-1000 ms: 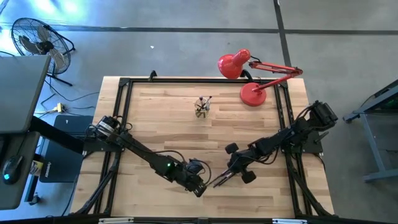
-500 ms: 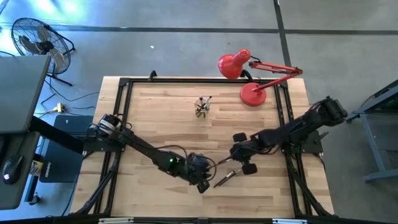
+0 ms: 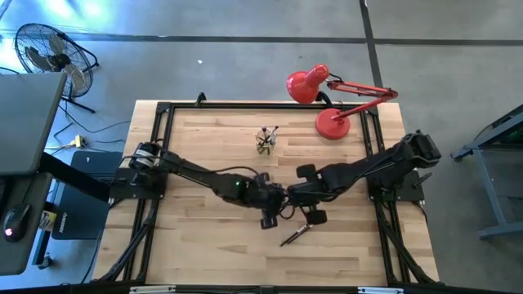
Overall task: Pick & Place Makeup Brushes
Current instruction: Put the eyeshadow brush into the makeup brush holder
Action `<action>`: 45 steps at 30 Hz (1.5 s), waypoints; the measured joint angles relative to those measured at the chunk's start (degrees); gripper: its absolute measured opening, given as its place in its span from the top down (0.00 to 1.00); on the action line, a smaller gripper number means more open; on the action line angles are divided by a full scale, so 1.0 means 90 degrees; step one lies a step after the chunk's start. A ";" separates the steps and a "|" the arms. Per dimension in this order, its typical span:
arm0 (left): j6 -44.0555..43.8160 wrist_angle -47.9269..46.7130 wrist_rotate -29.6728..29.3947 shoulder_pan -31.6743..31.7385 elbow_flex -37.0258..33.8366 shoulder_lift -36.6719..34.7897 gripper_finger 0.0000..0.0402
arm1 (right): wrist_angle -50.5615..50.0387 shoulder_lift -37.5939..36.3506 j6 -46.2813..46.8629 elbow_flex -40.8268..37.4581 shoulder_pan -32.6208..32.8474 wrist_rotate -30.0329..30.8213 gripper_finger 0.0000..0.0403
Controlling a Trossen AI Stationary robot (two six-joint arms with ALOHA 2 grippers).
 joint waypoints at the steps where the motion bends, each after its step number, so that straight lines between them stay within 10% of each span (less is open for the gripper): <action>1: 0.0085 -0.0115 -0.0087 0.0027 0.0002 -0.0005 0.58 | -0.0098 0.0019 0.0052 0.0115 -0.0015 0.0101 1.00; 45: 0.1143 -0.0098 -0.0475 0.0102 -0.0005 0.0009 0.59 | -0.0358 0.0010 0.0613 0.0759 0.0023 -0.0027 1.00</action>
